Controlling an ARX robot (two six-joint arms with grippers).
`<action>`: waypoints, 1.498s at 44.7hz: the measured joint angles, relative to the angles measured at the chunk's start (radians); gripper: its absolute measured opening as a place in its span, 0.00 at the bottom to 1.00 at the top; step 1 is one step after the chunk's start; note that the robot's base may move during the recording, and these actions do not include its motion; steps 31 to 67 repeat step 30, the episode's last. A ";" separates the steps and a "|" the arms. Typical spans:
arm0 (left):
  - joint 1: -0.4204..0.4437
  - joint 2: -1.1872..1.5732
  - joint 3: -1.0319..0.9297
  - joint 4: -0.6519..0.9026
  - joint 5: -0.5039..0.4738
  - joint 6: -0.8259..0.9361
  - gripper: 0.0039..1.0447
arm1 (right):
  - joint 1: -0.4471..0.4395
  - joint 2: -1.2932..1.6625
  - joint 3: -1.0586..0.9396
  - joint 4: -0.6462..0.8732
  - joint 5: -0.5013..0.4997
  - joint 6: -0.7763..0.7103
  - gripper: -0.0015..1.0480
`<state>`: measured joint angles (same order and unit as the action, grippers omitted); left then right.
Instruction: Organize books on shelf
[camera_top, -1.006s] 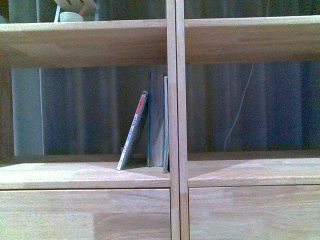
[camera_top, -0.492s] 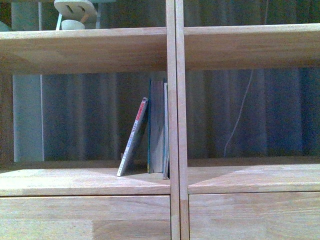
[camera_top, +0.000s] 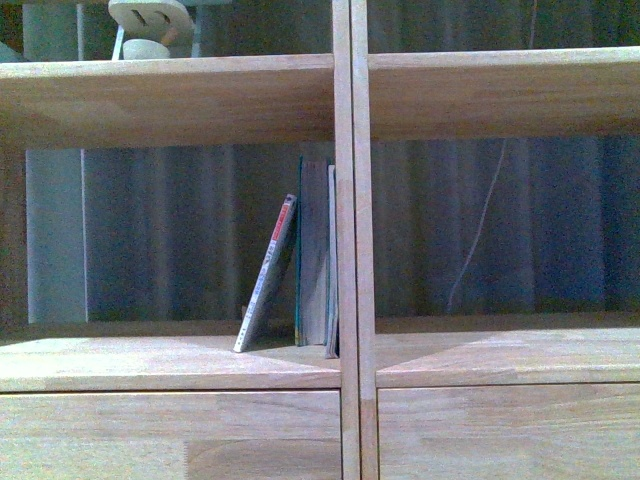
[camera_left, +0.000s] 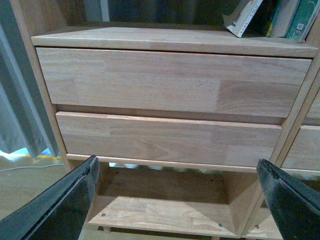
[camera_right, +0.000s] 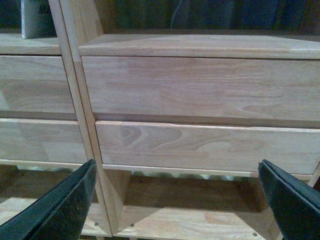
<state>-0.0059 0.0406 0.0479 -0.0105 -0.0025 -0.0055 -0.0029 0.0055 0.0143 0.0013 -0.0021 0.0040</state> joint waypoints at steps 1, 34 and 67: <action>0.000 0.000 0.000 0.000 0.000 0.000 0.93 | 0.000 0.000 0.000 0.000 0.000 0.000 0.93; 0.000 0.000 0.000 0.000 0.000 0.000 0.93 | 0.000 0.000 0.000 0.000 0.000 0.000 0.93; 0.000 0.000 0.000 0.000 0.000 0.000 0.93 | 0.000 0.000 0.000 0.000 0.000 0.000 0.93</action>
